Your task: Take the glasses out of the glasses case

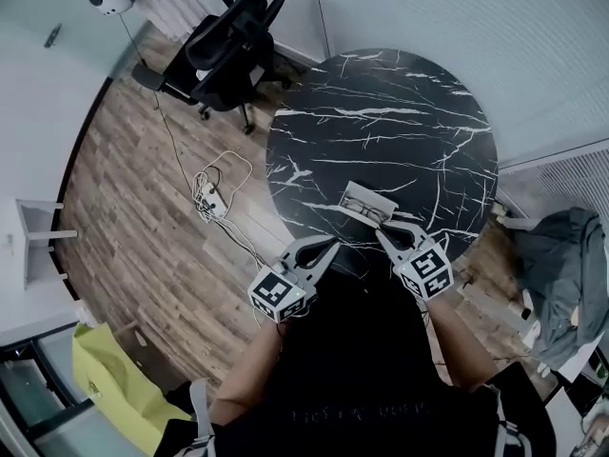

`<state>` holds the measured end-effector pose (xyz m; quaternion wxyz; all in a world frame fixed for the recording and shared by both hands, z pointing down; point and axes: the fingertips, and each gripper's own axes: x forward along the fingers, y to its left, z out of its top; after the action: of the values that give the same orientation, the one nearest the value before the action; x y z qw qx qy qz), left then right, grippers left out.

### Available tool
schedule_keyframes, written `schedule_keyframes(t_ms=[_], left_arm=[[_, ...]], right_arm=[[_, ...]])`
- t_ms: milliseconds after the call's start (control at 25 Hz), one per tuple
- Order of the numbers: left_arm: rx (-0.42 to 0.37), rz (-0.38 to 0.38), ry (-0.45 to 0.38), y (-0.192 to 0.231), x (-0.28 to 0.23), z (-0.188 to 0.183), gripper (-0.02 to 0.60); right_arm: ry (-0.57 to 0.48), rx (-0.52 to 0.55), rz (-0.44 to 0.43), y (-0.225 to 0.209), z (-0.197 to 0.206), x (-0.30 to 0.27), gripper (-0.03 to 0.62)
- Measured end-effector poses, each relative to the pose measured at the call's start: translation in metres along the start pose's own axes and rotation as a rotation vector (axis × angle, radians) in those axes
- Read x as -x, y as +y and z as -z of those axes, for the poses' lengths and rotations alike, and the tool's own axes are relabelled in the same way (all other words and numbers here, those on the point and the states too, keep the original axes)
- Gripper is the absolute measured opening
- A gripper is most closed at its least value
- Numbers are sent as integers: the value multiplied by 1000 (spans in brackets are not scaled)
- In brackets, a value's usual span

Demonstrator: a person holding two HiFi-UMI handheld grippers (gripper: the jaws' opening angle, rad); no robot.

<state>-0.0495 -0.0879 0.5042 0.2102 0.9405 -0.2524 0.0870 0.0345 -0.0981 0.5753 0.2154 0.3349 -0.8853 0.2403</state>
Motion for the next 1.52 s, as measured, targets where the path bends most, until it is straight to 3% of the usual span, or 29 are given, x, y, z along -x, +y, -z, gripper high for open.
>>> schedule_keyframes(t_ms=[400,840,1520], left_arm=[[24,-18,10,14,0,12,20],[63,-42,50,22,-3,35,20],[34,-42,87,27,-13,46,20]], right_arm=[[150,66,-1,-19,38,-38,35],[320,265,-10,-26,62,-66,37],[477,297,-10,-48,104,-100,37]])
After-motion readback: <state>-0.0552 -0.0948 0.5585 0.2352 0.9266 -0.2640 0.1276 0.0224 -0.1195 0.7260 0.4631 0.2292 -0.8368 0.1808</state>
